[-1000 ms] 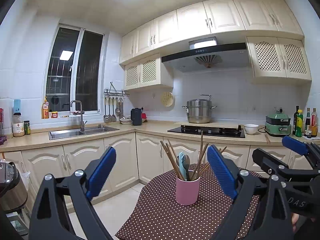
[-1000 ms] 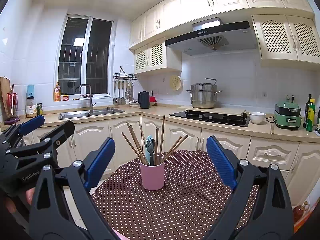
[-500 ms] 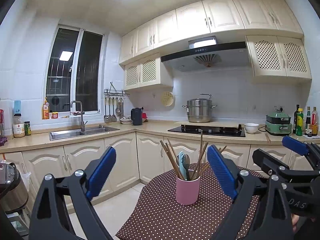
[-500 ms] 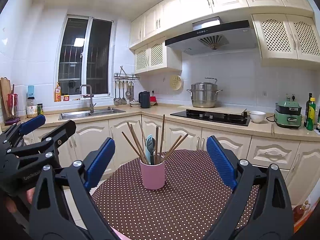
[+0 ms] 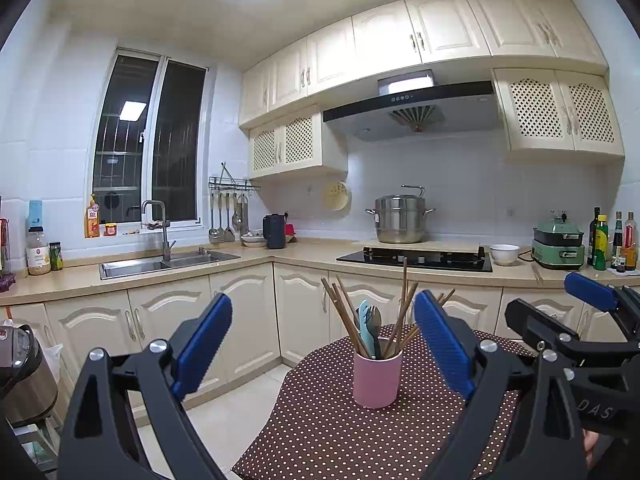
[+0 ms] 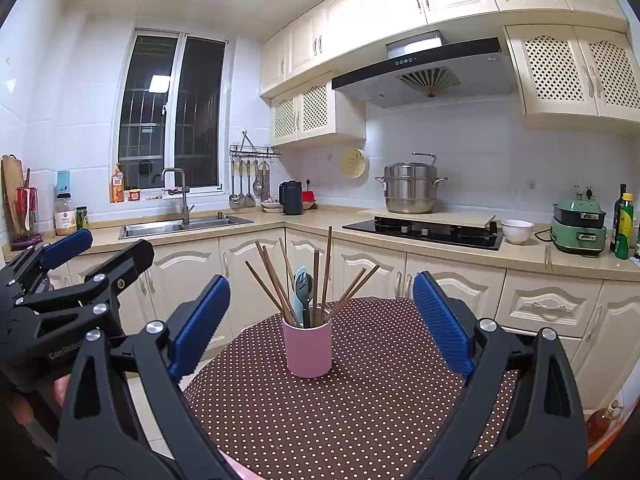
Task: Organize utensils
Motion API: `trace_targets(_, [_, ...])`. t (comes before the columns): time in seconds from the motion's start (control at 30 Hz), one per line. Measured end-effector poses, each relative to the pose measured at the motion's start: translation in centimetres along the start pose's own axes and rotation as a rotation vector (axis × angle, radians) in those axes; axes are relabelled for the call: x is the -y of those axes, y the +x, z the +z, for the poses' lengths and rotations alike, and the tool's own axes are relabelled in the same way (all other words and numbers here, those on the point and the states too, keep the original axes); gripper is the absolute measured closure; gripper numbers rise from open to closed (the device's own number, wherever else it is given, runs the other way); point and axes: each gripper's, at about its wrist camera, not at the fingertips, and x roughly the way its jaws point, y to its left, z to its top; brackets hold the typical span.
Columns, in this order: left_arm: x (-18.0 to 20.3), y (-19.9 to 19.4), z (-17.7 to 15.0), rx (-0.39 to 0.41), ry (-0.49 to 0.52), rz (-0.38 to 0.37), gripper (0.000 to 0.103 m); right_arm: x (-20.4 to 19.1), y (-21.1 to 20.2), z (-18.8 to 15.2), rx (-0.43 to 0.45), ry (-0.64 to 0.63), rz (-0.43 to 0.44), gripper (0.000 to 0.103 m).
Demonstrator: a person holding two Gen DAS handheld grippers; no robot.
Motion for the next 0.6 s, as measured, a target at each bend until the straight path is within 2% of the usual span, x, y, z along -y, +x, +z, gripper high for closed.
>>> trace_targets(0.6, [-0.11, 0.45, -0.57, -0.005, 0.005, 0.003, 0.012, 0.28, 0.25, -0.39, -0.008, 0.006, 0.002, 0.012])
